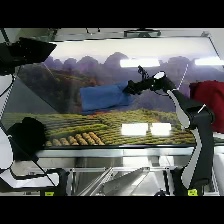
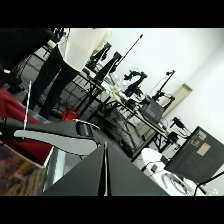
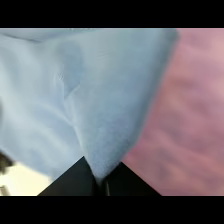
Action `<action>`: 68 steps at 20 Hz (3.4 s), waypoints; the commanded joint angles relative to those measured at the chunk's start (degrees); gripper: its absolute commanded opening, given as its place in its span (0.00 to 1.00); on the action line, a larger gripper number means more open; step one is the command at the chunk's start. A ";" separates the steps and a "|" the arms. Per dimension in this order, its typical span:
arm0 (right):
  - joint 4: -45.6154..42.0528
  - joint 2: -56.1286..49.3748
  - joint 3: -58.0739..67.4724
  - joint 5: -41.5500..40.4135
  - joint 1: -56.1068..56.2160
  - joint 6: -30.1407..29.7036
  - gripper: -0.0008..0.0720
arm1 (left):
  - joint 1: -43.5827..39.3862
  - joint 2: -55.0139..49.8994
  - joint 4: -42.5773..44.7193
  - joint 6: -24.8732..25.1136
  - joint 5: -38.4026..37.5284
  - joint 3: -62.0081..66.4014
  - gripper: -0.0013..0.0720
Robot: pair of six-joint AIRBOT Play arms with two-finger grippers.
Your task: Fold the shirts.
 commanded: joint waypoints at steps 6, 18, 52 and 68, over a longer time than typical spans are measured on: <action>6.21 14.56 2.73 -6.43 -7.37 6.97 0.03 | -0.04 0.00 0.00 -0.61 2.29 -0.02 0.05; -53.05 50.45 -9.38 19.08 -47.87 43.95 0.03 | -0.04 0.00 0.02 -1.70 1.62 -0.02 0.05; -37.48 78.20 -43.93 6.19 -8.37 26.86 0.03 | -13.27 34.84 38.40 -10.29 20.83 -43.28 0.03; -36.74 81.35 -61.57 6.91 -2.95 27.08 0.03 | -23.12 54.18 38.66 -13.64 34.84 -67.93 0.05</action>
